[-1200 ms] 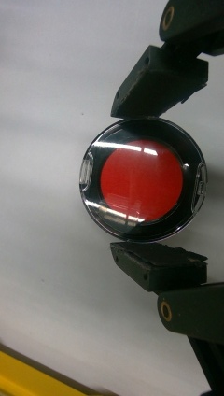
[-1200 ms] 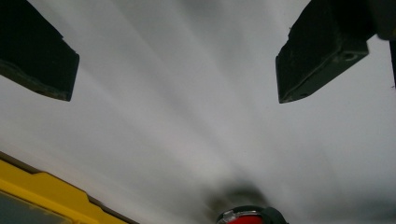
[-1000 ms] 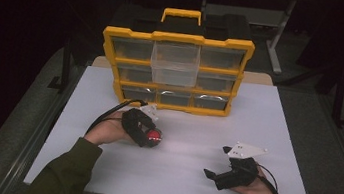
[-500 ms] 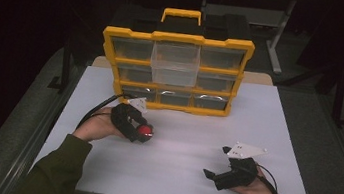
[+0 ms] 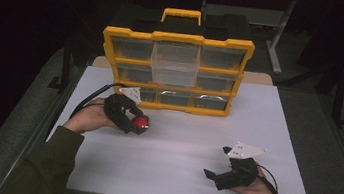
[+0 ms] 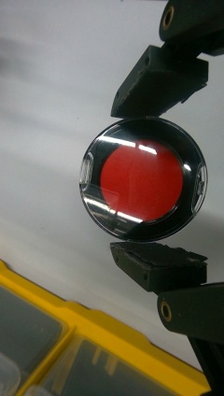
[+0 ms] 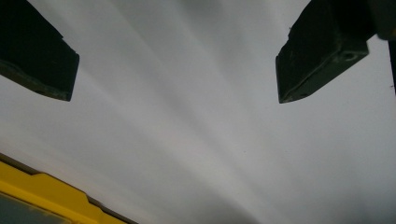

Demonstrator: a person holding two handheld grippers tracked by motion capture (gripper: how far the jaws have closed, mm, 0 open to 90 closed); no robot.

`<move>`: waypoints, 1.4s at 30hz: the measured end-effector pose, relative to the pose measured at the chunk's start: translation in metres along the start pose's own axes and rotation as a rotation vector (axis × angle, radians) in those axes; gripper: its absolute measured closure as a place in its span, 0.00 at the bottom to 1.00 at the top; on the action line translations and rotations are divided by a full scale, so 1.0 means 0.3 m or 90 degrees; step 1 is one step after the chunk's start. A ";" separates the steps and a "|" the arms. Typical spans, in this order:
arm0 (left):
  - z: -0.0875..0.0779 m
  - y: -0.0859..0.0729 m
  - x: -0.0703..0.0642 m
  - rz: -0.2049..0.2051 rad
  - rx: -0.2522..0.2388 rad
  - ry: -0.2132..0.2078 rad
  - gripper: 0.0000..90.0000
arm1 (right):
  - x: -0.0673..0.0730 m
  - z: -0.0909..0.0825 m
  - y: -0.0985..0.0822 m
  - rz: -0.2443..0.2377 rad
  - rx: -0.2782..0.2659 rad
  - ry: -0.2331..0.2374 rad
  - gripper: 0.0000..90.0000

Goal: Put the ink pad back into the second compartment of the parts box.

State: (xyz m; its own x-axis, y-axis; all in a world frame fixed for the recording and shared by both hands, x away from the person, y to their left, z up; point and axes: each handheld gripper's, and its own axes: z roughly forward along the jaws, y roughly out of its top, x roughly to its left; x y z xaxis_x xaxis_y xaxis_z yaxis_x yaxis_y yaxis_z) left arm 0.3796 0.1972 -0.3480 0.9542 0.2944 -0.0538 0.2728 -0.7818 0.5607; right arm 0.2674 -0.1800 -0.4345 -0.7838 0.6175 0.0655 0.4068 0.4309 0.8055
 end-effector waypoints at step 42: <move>-0.308 0.147 0.021 0.048 -0.019 0.021 0.33 | 0.001 -0.003 0.000 0.001 -0.004 -0.002 0.00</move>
State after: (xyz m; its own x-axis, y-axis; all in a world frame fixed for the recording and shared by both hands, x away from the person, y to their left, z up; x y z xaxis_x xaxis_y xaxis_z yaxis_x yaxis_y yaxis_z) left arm 0.3862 0.2154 -0.2475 0.9674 0.2527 0.0164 0.1954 -0.7862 0.5863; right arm 0.2667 -0.1805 -0.4338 -0.7817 0.6204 0.0642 0.4048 0.4263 0.8089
